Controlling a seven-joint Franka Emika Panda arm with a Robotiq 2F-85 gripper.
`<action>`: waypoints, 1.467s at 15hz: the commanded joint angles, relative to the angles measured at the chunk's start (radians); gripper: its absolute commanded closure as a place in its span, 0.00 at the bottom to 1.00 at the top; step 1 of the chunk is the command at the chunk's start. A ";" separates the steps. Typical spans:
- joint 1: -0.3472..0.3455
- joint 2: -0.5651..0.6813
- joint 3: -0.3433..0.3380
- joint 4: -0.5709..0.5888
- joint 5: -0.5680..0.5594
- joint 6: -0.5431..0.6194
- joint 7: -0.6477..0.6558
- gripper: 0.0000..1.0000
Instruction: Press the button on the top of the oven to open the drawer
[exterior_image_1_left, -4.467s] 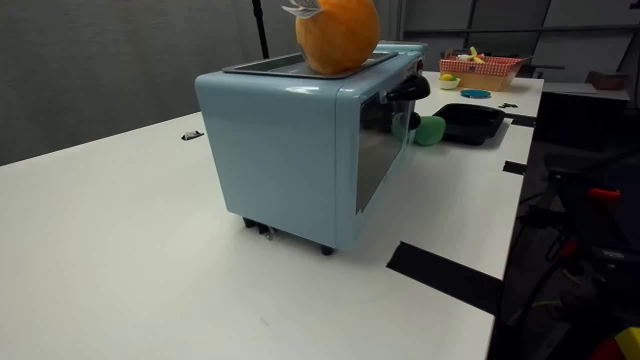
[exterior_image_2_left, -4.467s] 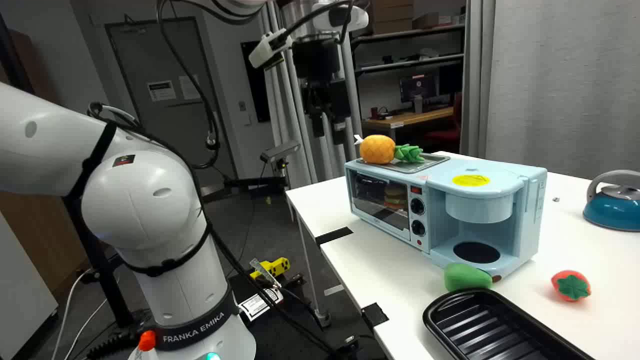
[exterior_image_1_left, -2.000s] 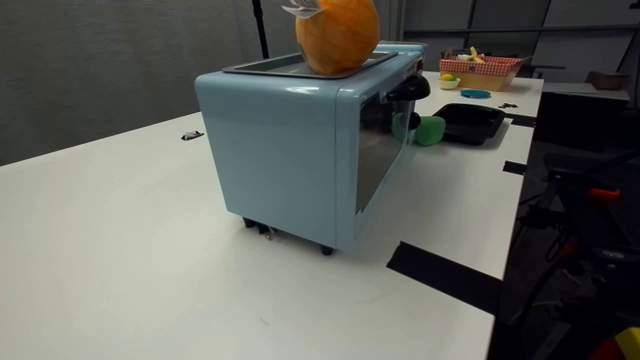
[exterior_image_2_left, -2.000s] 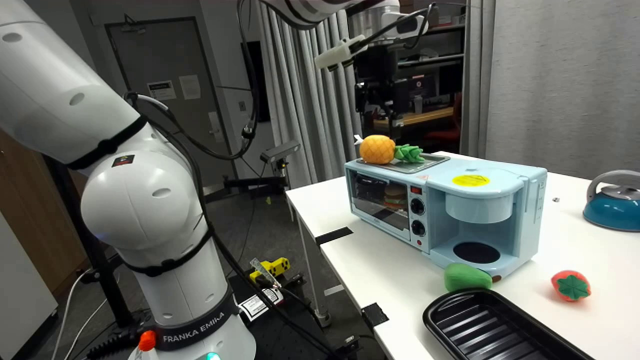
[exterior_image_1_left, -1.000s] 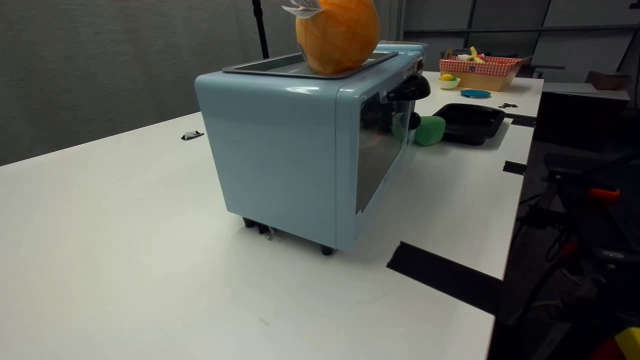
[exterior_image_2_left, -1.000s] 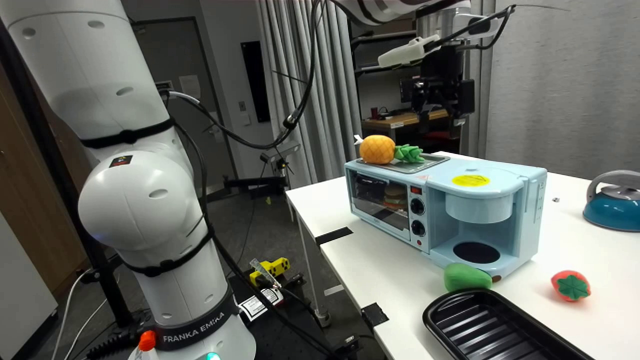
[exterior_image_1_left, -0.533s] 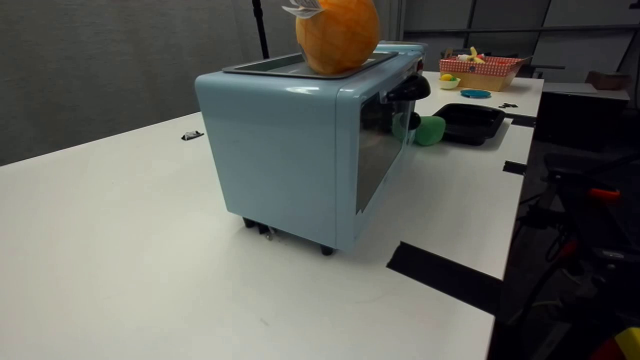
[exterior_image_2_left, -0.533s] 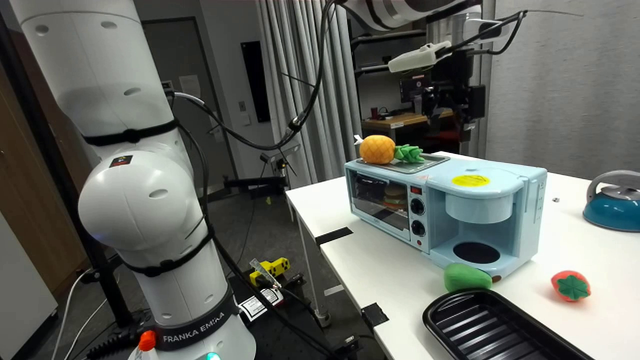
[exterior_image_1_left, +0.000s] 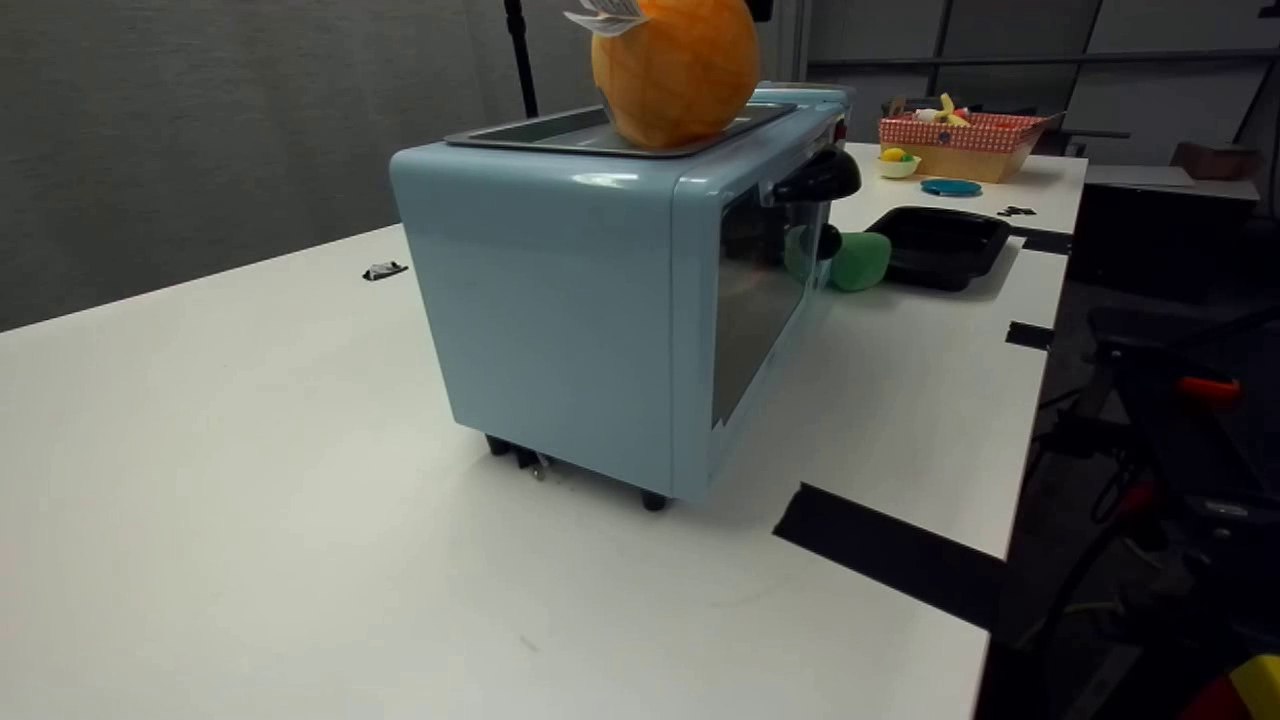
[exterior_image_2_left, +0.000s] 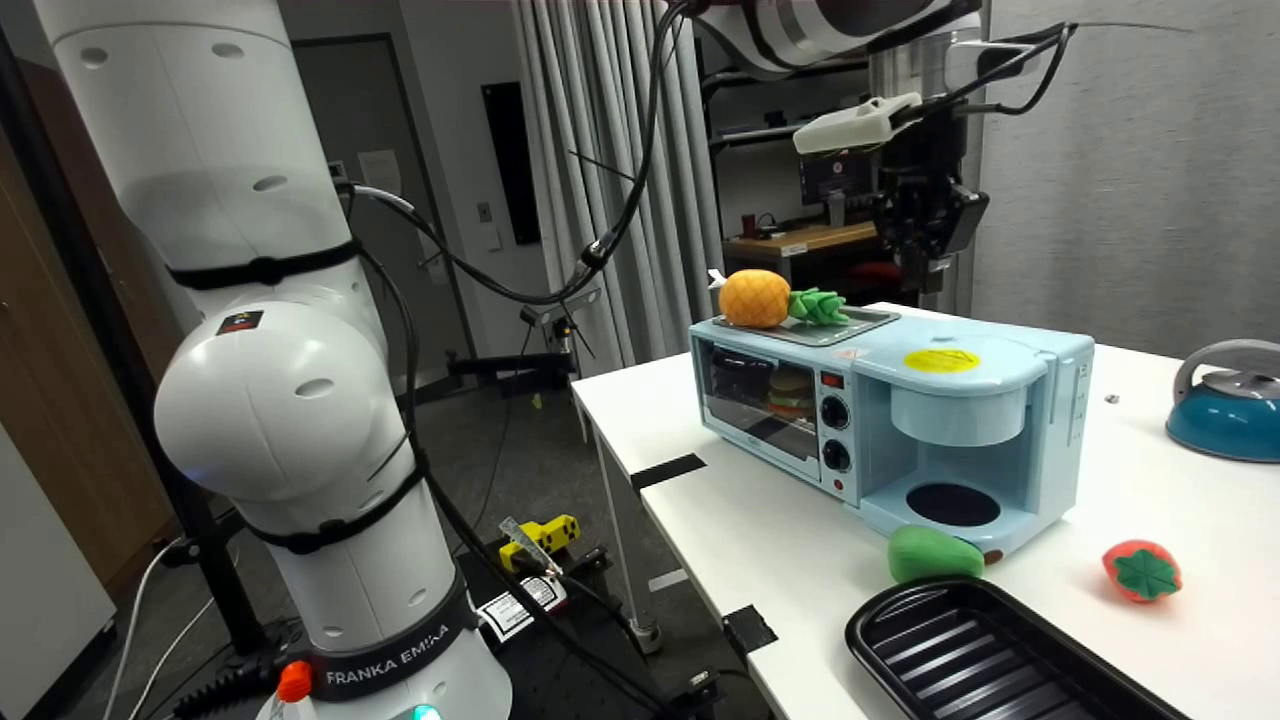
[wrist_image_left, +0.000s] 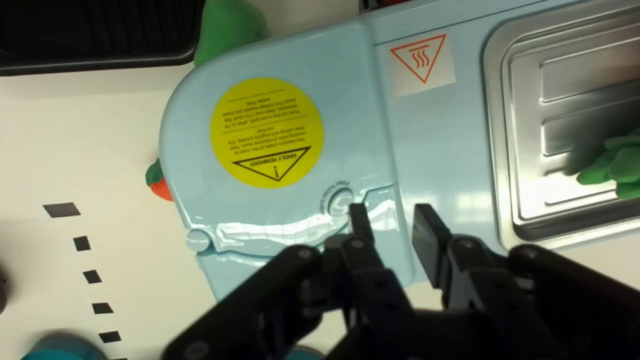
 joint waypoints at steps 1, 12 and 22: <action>-0.010 0.024 -0.002 0.022 0.004 0.024 -0.011 0.99; -0.012 0.058 -0.003 0.021 -0.002 0.046 -0.011 1.00; -0.020 0.093 -0.010 0.036 -0.006 0.049 -0.010 1.00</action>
